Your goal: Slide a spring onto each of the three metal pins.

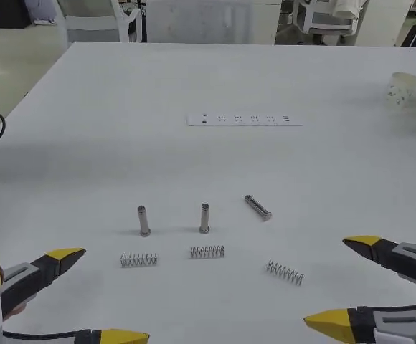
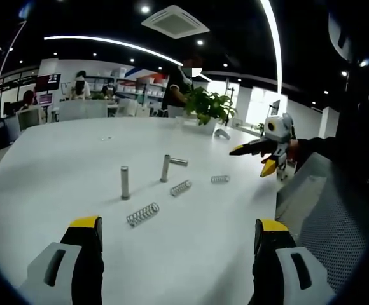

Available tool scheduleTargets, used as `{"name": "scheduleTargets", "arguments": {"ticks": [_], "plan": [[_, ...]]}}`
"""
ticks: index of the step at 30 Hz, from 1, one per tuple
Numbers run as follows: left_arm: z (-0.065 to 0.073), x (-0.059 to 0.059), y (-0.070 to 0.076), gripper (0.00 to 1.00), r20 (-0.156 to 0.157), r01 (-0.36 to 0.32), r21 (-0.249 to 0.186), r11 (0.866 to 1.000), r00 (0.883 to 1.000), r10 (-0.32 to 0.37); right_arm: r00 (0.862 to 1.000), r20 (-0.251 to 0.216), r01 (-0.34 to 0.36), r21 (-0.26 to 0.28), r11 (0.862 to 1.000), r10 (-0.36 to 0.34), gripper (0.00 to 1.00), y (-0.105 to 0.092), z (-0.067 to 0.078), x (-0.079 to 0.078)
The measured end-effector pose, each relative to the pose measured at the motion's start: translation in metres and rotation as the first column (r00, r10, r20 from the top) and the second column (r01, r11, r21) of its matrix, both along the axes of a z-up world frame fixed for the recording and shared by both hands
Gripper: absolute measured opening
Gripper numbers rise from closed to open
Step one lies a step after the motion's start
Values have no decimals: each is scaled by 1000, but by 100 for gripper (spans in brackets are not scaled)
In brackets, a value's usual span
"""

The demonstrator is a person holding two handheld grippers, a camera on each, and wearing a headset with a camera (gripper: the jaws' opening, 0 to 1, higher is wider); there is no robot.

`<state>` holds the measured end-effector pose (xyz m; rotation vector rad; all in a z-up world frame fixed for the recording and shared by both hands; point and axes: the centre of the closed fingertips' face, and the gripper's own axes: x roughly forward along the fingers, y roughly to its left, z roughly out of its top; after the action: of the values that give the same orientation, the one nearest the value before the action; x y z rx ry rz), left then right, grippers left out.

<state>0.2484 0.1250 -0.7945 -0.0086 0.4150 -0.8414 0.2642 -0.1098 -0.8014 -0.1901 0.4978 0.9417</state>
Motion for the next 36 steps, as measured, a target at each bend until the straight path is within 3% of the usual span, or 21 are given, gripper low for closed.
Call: {"name": "scheduleTargets", "arguments": {"ticks": [23,36], "plan": [[5,3,-4,97,18,6,-8,1000,1000,-5,1000,11,-9,-10,1000,9,87,3,7,8],[9,2,-3,97,29,-1,-6,1000,1000,1,998,50,-48,-32,998,50,85,16,25,40]]}}
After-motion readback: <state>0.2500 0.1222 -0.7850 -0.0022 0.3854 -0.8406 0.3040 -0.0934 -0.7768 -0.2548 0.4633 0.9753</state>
